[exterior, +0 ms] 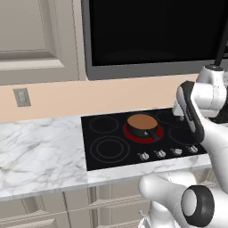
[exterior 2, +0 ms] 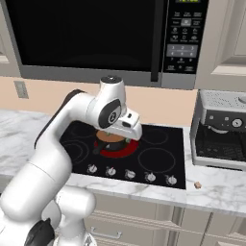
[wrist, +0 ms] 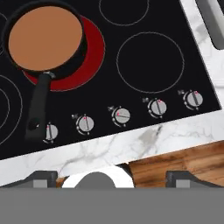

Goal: Pick up the sugar cube(s) and place them in the saucepan with hot chocolate.

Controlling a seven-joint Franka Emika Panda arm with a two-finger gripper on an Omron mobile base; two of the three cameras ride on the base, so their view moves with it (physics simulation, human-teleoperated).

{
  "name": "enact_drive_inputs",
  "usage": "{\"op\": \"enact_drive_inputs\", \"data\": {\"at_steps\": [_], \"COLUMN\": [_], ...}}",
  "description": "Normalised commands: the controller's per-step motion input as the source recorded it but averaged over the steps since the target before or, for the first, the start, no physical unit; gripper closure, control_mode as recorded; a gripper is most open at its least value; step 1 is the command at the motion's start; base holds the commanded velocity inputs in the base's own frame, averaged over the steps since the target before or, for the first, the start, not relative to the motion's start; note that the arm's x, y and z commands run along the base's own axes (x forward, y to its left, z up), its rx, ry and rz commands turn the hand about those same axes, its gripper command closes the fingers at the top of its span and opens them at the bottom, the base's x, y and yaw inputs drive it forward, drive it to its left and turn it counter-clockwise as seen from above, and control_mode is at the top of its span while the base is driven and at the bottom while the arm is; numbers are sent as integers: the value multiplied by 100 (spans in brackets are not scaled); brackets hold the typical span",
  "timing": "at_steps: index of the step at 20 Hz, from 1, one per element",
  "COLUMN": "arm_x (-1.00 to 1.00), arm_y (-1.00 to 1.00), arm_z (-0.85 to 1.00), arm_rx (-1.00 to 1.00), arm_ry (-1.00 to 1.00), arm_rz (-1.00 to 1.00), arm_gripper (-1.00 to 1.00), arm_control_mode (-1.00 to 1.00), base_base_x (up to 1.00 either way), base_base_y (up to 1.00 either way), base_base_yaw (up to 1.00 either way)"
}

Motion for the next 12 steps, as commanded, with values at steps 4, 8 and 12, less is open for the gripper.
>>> {"op": "enact_drive_inputs", "data": {"at_steps": [4, 8, 12], "arm_x": [-18, -15, -25], "arm_y": [-100, -100, -100], "arm_z": [-34, -34, -37], "arm_rx": [1, 3, 3], "arm_ry": [14, 18, 13], "arm_rz": [-34, -44, -51], "arm_gripper": [-100, -100, -100], "arm_control_mode": [-100, -100, -100], "base_base_x": [0, 0, 0], "base_base_y": [0, 0, 0], "base_base_yaw": [0, 0, 0]}}
